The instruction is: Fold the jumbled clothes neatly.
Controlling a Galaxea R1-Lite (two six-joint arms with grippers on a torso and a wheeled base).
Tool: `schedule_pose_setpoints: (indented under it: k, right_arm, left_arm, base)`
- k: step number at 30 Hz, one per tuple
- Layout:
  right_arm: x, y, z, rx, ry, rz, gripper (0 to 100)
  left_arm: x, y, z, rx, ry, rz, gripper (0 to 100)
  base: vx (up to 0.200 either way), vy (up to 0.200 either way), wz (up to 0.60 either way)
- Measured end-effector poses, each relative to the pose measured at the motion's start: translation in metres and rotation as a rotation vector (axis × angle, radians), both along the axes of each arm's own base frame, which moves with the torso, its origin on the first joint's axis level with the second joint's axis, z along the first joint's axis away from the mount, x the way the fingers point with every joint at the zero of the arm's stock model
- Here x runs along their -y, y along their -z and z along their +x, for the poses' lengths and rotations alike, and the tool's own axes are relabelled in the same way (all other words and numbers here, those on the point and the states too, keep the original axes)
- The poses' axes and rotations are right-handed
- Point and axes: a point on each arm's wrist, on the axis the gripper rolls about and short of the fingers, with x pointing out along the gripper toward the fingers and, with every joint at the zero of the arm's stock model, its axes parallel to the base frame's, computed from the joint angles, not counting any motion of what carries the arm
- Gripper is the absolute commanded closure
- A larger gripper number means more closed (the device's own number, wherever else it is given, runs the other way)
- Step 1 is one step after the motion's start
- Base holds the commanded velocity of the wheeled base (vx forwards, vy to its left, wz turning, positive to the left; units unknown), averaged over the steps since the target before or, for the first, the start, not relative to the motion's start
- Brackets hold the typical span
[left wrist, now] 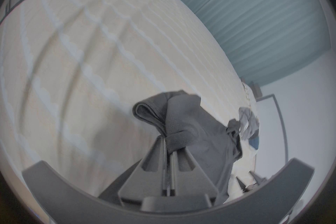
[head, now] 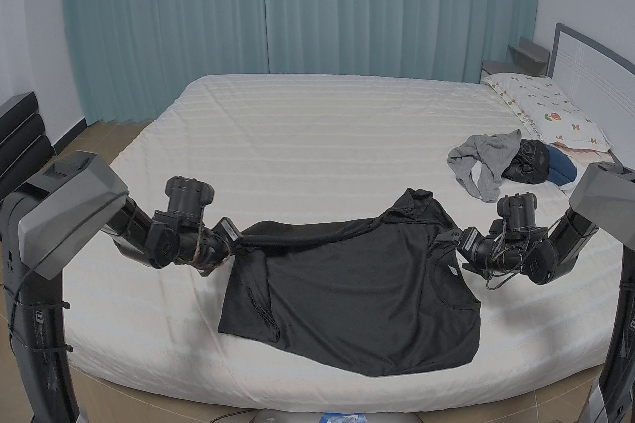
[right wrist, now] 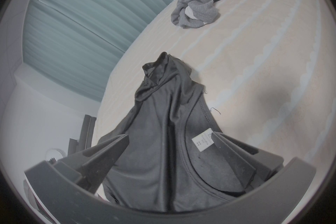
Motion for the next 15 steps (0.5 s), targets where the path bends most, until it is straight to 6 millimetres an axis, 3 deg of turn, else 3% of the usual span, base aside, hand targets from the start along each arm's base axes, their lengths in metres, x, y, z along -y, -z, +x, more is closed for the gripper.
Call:
schedule_pose_setpoints:
  k: [4, 15]
  right_arm:
    - [0.001, 0.007, -0.005, -0.015, -0.050, -0.067, 0]
    - [0.002, 0.021, -0.023, -0.108, -0.116, -0.135, 0]
  left_arm:
    - [-0.019, -0.005, 0.004, 0.003, -0.039, -0.032, 100]
    - [-0.039, -0.007, 0.008, -0.030, -0.048, -0.146, 100]
  base:
    - [0.000, 0.000, 0.00]
    - [0.000, 0.000, 0.00]
